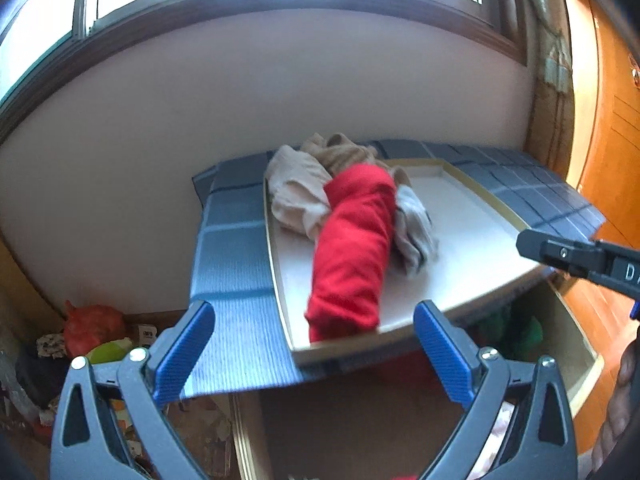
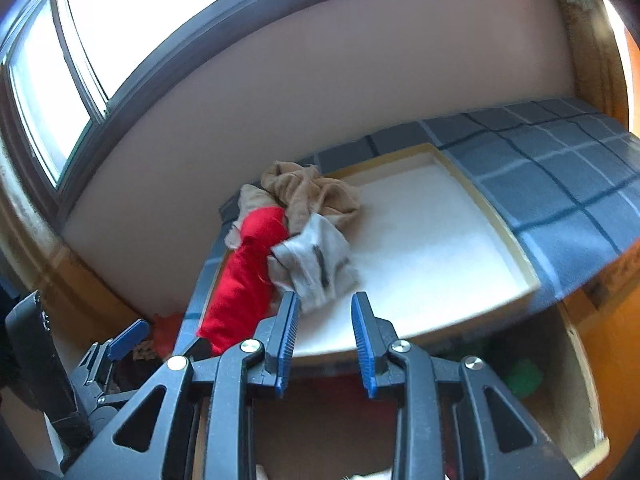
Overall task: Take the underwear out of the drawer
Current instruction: 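Move both open tools back down over the open drawer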
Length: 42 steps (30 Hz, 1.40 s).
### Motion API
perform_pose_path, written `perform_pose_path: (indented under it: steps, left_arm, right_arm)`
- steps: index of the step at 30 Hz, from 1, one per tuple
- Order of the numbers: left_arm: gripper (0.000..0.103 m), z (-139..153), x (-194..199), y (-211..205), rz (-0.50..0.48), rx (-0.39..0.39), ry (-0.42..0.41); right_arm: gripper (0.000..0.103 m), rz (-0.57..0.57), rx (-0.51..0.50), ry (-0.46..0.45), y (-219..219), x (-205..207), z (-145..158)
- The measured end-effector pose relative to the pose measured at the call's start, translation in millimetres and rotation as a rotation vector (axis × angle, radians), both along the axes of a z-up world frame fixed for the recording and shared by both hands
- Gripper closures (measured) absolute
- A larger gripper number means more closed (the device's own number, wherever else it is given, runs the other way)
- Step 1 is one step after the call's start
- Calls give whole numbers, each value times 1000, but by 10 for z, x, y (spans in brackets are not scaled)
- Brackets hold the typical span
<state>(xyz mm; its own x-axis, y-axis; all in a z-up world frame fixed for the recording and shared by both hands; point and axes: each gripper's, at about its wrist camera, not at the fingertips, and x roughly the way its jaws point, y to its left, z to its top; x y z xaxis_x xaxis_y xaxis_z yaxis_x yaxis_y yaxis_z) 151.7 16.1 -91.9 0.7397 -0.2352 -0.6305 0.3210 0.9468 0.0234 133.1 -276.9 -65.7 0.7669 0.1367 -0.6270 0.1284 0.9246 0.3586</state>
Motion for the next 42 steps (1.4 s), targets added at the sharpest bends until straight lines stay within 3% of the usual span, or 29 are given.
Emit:
perform_pose_path:
  steps: [10,18,20,22,23,25,28,34,37,42]
  left_arm:
    - [2,-162,-290,-90,-97,52,68]
    - [2,-315,-265,-201,-168,44,112]
    - [2,-380,-259,-238,-177,73,122]
    - [2,-411,-269,-265,-195,80,123]
    - [2,-430,-268,-281,-206,82,128]
    - [2,-458,-262,-303,-221,83,145]
    - [2,-494,-226,-307,-224,83,168]
    - [2,-629,-204,-334,-234,134,212]
    - [2,-673,-193,-356,-228,156,225]
    - [2,-755,-103,-339,-190,114,292]
  right_arm:
    - [73,-65,67,64,-219,-397,-129]
    - [73,-285,129,101,-777,-732,-249]
    - [73,-316,92,93,-830,-757,-316]
    - [73,-354,27,148,-866,-720,-460]
    - [73,-361,63,176,-909,-699,-517]
    - [73,-352,189,189,-1033,-646,-637]
    - [73,-351,122,251,-1023,-550,-689]
    - [73,-379,112,308,-1137,-502,-787]
    - [73,-344,117,349,-1171,-421,-854]
    - [73,-239,-1,424,-1045,-180,-893]
